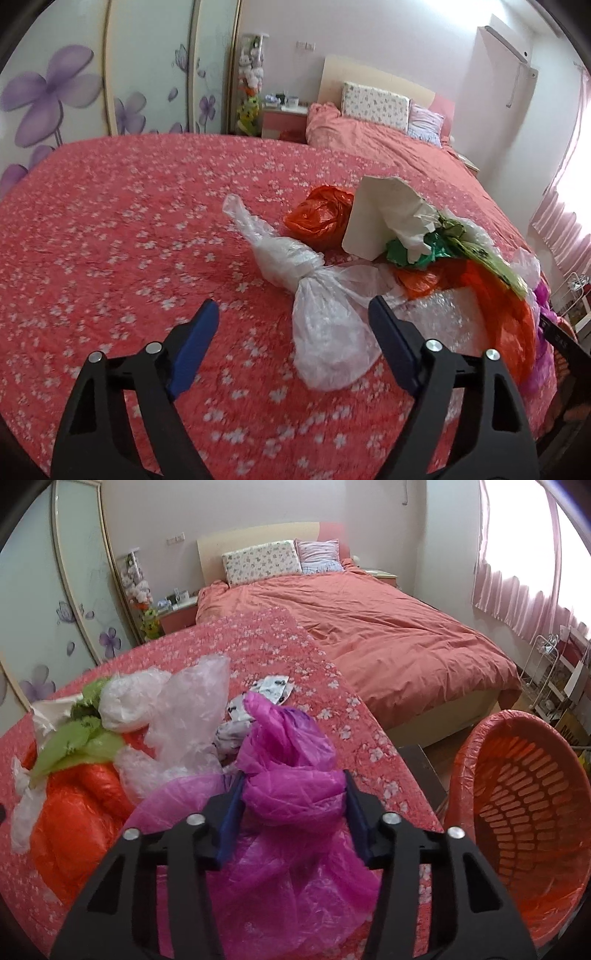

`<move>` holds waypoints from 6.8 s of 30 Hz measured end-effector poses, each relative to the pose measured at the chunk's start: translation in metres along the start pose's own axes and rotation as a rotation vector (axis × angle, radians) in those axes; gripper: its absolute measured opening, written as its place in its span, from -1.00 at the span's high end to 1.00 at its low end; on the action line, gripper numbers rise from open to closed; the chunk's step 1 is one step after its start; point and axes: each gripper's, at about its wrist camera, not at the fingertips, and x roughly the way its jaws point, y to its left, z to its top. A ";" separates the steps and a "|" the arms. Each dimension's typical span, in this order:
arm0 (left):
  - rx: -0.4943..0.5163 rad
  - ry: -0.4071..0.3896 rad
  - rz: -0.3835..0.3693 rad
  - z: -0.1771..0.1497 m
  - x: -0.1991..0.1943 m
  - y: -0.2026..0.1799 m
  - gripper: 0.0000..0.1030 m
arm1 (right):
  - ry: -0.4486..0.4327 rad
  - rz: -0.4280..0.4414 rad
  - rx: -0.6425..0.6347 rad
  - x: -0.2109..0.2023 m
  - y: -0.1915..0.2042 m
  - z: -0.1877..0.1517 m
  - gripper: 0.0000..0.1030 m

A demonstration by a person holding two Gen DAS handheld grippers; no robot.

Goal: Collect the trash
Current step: 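Grasp the pink plastic bag with the right tool while the left tool grasps the clear bag, then carry the pink bag and clear bag over the orange basket with both tools, then open both tools to drop the bags into the basket, then grasp the clear bubble bag with the right tool while the left tool grasps the orange bag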

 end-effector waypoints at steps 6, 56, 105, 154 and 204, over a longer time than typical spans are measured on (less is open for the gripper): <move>0.001 0.042 0.015 0.005 0.018 -0.005 -0.58 | -0.039 0.012 0.031 -0.016 -0.010 0.001 0.26; 0.329 -0.022 -0.381 -0.021 -0.092 -0.162 0.73 | -0.280 -0.099 0.095 -0.175 -0.118 -0.036 0.25; 0.659 0.224 -0.622 -0.093 -0.029 -0.364 0.27 | -0.247 -0.277 0.261 -0.116 -0.274 -0.031 -0.11; 0.149 0.005 -0.192 0.002 -0.036 -0.030 0.03 | -0.035 0.111 -0.126 -0.018 0.050 0.011 -0.31; 0.300 0.044 -0.244 -0.032 -0.034 -0.145 0.64 | -0.139 0.095 -0.030 -0.104 -0.081 -0.027 0.57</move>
